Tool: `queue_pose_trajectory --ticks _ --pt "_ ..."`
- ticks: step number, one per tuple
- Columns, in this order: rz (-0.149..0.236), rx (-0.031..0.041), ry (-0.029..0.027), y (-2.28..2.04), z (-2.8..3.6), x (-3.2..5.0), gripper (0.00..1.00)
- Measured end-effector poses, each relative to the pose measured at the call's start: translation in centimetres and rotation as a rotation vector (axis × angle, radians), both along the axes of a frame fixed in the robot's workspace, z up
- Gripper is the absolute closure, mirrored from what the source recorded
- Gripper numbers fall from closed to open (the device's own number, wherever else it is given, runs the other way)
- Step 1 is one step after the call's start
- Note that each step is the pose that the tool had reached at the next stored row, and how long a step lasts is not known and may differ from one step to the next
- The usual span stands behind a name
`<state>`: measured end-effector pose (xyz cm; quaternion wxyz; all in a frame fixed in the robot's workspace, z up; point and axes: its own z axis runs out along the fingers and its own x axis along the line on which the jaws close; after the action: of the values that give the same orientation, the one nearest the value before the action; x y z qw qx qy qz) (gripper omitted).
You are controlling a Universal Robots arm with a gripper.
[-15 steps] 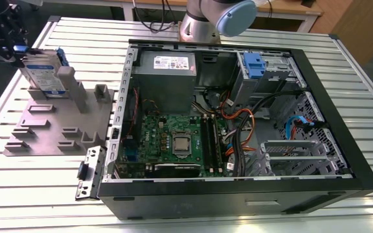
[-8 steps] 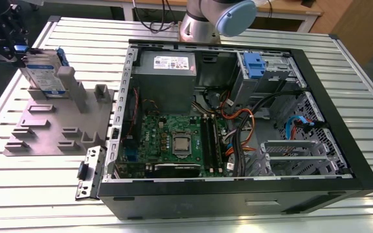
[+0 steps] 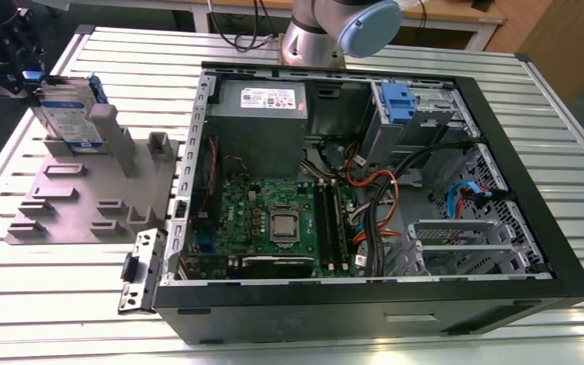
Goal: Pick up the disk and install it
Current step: 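Pick up the disk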
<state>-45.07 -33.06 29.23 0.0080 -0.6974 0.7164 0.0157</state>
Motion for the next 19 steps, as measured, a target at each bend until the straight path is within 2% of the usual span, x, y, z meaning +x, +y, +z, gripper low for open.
queue_pose_trajectory --ticks 8,10,11,19 --pt "0.000 0.0000 0.0001 0.00 -0.23 0.00 0.53" --pt "0.000 -0.0001 0.0000 0.00 -0.23 0.00 0.54" --pt "0.000 0.0000 0.0000 0.00 -0.23 0.00 0.61" --pt "0.000 0.0000 0.0000 0.00 -0.23 0.00 0.63"
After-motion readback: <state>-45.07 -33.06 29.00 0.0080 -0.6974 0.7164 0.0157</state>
